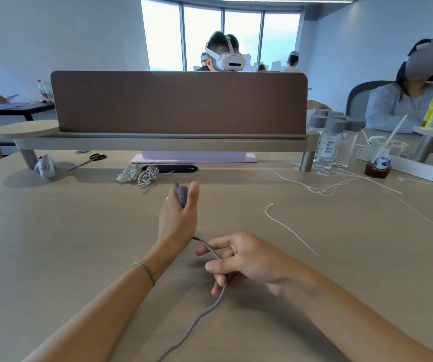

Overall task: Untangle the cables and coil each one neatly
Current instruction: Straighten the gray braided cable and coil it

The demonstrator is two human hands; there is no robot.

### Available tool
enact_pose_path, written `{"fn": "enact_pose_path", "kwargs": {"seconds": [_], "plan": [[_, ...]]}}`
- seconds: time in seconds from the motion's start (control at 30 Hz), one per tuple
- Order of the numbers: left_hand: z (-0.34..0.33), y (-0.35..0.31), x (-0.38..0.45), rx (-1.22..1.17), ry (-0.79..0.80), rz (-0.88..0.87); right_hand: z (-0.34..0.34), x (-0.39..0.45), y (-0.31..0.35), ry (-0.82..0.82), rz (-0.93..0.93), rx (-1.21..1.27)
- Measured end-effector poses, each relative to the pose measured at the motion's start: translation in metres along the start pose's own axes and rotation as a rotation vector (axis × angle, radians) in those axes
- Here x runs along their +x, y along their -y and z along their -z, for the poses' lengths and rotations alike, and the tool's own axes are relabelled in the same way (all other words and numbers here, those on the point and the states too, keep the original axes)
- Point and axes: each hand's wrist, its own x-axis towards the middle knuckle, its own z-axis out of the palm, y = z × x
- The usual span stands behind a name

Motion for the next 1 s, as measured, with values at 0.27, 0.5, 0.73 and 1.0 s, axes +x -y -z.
{"fn": "enact_pose_path", "kwargs": {"seconds": [0.27, 0.5, 0.73, 1.0], "plan": [[-0.001, 0.007, -0.002, 0.347, 0.397, -0.253, 0.048, -0.012, 0.019, -0.151, -0.017, 0.15], [-0.006, -0.011, -0.023, 0.264, 0.745, -0.296, 0.075, -0.019, 0.026, -0.335, 0.128, 0.25], [-0.007, -0.027, -0.032, -0.269, 1.094, 0.058, 0.086, -0.003, 0.004, -0.619, 0.201, -0.214], [-0.011, -0.026, -0.032, -0.72, 0.829, 0.458, 0.065, 0.014, -0.022, -0.758, 0.136, -0.911]]}}
